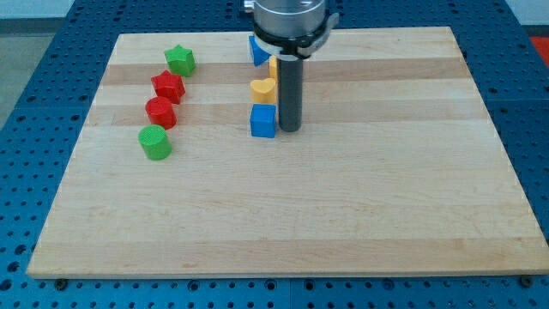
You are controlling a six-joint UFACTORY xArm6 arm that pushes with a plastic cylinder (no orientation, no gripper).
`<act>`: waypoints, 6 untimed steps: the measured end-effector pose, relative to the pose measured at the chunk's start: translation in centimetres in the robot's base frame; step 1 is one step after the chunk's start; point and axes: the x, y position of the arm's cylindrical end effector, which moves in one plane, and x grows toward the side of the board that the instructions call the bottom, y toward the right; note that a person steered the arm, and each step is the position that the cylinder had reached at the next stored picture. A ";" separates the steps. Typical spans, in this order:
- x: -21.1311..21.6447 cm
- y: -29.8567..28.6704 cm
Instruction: Place the yellow hexagon in between the heart and the blue triangle
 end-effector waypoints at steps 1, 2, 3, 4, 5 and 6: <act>-3.1 5.6; -8.4 7.1; -10.2 5.7; -12.2 3.2; -13.3 2.6; -12.9 1.3</act>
